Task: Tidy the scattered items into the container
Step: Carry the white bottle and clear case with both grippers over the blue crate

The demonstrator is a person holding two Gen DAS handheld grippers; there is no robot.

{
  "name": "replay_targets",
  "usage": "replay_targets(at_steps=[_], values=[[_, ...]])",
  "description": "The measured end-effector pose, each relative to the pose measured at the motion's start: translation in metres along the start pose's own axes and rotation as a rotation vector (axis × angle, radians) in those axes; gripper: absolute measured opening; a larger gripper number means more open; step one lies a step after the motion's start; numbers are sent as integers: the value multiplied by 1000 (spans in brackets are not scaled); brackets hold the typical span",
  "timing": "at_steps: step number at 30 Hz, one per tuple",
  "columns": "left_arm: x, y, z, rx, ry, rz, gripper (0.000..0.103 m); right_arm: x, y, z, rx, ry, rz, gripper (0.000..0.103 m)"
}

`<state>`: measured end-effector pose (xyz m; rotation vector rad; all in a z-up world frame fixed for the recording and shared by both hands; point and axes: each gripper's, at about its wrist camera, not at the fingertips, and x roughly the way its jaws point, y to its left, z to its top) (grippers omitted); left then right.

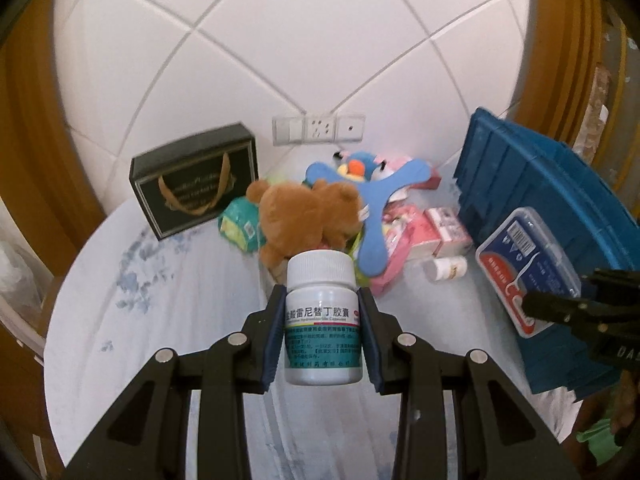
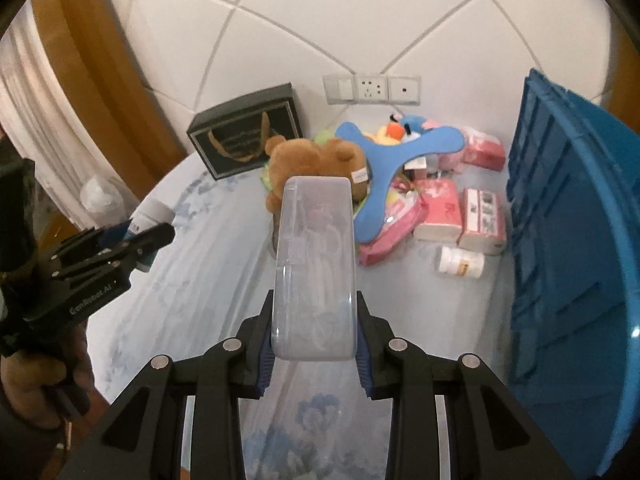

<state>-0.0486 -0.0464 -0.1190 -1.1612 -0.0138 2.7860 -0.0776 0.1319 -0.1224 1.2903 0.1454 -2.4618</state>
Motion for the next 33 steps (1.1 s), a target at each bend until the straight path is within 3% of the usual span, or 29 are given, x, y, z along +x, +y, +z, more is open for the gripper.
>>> replay_targets(at_steps=[8, 17, 33], values=[[-47, -42, 24, 21, -79, 1, 34, -60, -10, -7, -40, -54, 21, 32], [-74, -113, 59, 96, -148, -35, 34, -140, -41, -5, -34, -187, 28, 32], [-70, -247, 104, 235, -187, -129, 34, -226, -156, -15, 79, -306, -56, 32]])
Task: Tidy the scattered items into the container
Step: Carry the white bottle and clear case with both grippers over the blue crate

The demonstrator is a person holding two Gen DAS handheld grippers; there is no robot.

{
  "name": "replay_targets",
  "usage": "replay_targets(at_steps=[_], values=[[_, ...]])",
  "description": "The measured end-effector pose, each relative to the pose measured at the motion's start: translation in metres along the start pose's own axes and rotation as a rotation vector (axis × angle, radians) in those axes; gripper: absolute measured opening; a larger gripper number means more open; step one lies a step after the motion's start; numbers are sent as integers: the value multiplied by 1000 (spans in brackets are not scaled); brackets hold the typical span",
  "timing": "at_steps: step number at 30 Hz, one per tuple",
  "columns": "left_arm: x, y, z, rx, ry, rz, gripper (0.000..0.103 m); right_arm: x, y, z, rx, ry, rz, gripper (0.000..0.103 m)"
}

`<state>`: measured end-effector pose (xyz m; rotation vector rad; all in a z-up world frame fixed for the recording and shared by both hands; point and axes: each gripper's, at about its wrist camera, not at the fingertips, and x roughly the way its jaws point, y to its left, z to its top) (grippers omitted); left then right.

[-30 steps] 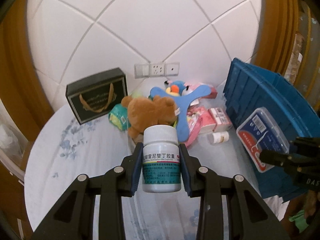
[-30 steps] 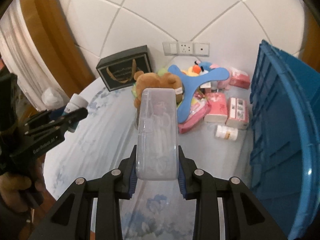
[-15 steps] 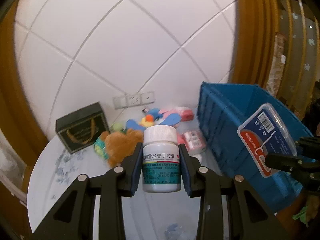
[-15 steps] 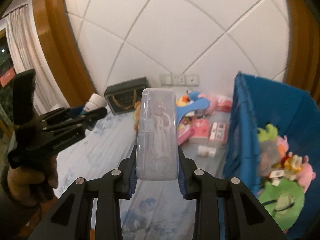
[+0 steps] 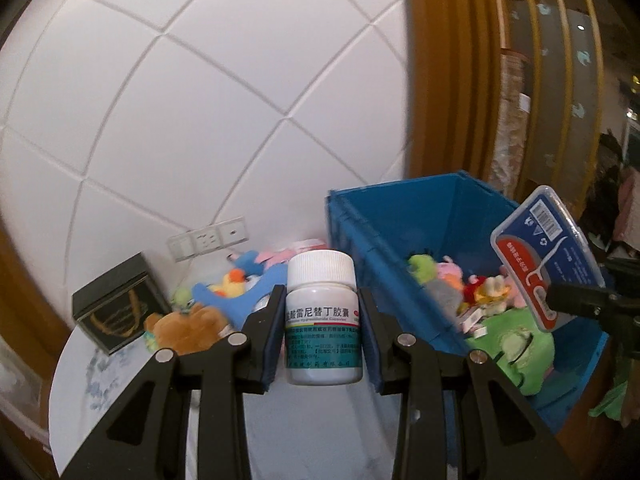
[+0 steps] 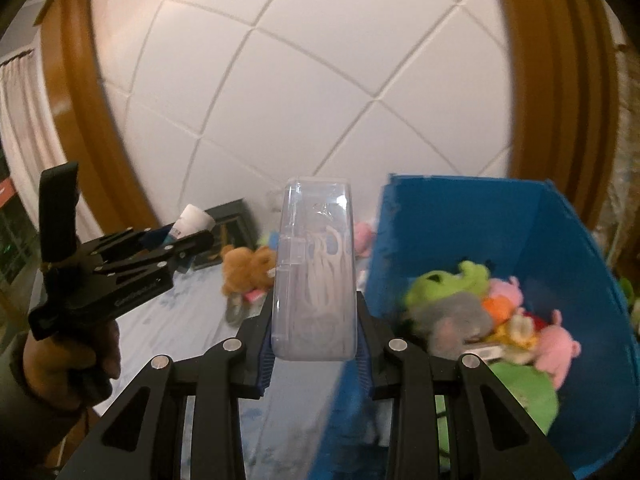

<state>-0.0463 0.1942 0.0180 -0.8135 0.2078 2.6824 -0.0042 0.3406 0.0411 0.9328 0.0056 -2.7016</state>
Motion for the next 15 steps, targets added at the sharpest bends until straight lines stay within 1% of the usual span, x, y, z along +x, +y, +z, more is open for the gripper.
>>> replay_targets(at_steps=[6, 15], values=[[18, -55, 25, 74, -5, -61, 34, -18, -48, 1, 48, -22, -60, 32], [45, -122, 52, 124, 1, -162, 34, -34, -111, -7, 132, -25, -140, 32]])
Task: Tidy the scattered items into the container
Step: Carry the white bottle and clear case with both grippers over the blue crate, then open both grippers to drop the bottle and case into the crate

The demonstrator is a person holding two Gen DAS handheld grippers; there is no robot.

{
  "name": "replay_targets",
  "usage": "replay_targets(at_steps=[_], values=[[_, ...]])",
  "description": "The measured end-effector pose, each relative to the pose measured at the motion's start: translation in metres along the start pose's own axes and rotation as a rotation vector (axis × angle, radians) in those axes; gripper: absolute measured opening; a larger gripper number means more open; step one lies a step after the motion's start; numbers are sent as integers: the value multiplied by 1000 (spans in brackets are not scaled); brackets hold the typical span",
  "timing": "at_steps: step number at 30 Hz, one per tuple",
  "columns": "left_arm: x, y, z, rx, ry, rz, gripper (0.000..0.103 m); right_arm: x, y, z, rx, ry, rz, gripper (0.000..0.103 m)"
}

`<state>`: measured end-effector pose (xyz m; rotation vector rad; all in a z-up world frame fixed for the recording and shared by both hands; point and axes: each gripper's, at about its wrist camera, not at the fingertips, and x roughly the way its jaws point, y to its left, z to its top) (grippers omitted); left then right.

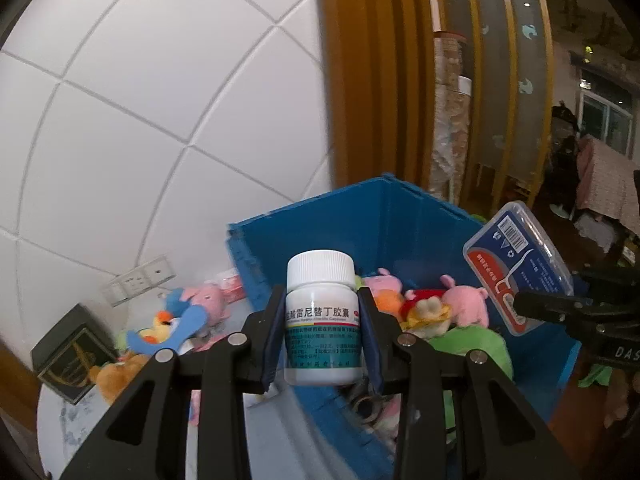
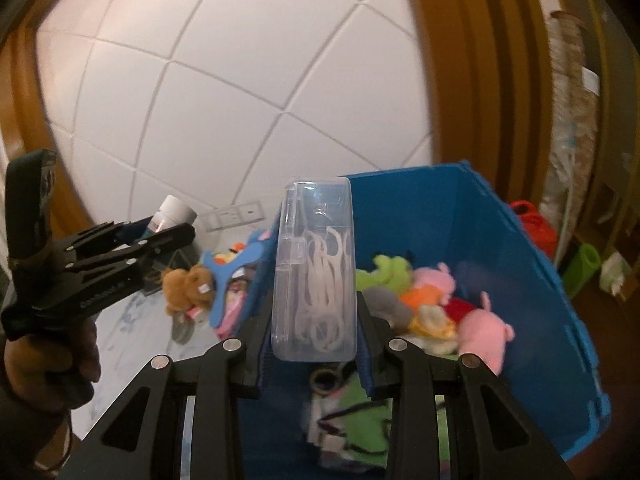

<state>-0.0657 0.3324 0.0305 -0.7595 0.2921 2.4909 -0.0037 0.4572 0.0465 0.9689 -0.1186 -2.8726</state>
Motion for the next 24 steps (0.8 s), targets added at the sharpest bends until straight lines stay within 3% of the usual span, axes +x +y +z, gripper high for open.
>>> replay_targets(at_steps=[12, 20, 21, 22, 23, 24], values=[[39, -52, 26, 47, 4, -103, 34, -2, -65, -11, 93, 21, -102, 32], [46, -70, 39, 44, -15, -143, 34, -8, -83, -11, 122, 18, -155, 33], [45, -70, 40, 32, -14, -140, 47, -10, -84, -10, 127, 10, -170, 35], [45, -68, 41, 20, -10, -139, 82, -11, -85, -9, 133, 3, -186, 58], [43, -65, 40, 12, -15, -129, 99, -12, -85, -8, 141, -1, -192, 103], [40, -62, 39, 3, -29, -106, 103, -14, -86, -7, 150, -11, -192, 99]])
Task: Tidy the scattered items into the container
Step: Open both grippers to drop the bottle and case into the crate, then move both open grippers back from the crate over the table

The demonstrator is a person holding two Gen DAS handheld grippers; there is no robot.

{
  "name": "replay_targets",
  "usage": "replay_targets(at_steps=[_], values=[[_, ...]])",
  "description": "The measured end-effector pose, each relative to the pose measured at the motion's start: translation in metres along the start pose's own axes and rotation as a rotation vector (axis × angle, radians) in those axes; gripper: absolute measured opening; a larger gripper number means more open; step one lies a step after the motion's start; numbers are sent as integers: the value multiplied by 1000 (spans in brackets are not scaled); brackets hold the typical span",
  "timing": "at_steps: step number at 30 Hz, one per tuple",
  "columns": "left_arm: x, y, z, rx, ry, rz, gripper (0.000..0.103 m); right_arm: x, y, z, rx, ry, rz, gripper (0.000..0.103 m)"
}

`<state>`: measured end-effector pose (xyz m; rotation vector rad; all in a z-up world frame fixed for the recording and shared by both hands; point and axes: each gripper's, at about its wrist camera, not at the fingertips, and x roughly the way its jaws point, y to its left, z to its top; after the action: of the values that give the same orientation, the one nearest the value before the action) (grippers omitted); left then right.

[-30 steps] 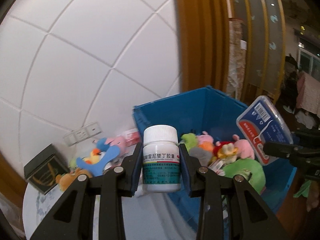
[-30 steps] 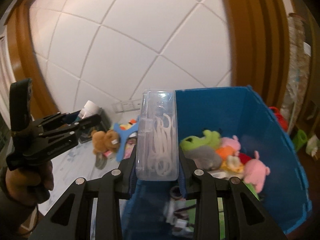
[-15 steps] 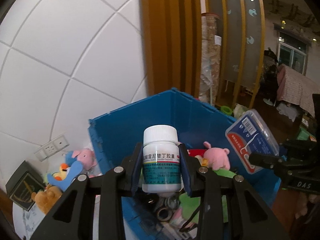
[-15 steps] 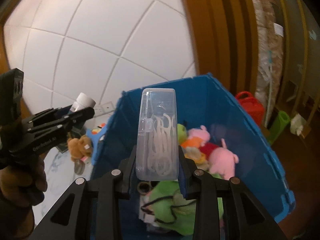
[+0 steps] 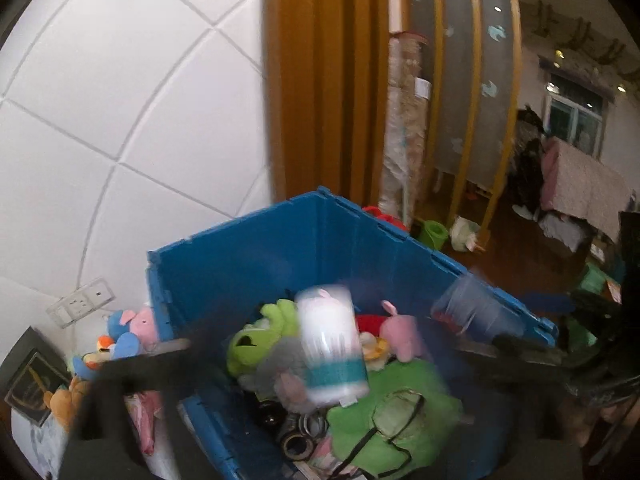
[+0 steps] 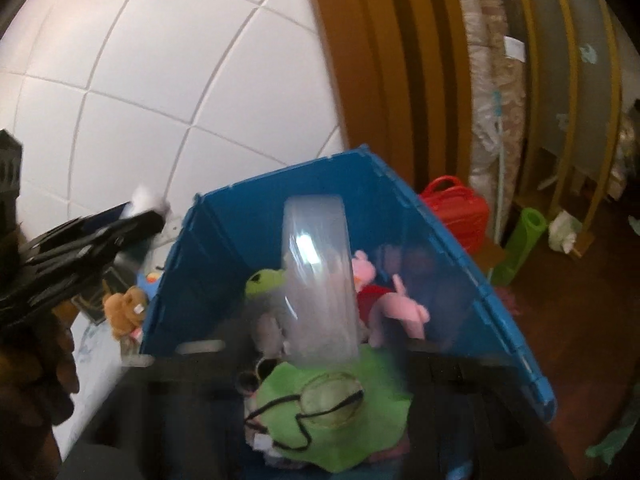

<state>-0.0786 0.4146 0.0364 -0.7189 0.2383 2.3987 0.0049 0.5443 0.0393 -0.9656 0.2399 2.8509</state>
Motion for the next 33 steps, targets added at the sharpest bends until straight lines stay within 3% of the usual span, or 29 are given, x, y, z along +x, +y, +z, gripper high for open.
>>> replay_targets(at_steps=[1, 13, 24, 33], values=[[-3, 4, -1, -7, -8, 22, 103, 0, -1, 1, 5, -6, 0, 103], [-46, 55, -29, -59, 6, 158, 103, 1, 42, -2, -41, 1, 65, 103], [-116, 116, -82, -193, 13, 309, 103, -4, 131, -23, -160, 36, 187, 103], [-171, 173, -135, -293, 82, 455, 103, -4, 200, -40, -235, 73, 235, 103]])
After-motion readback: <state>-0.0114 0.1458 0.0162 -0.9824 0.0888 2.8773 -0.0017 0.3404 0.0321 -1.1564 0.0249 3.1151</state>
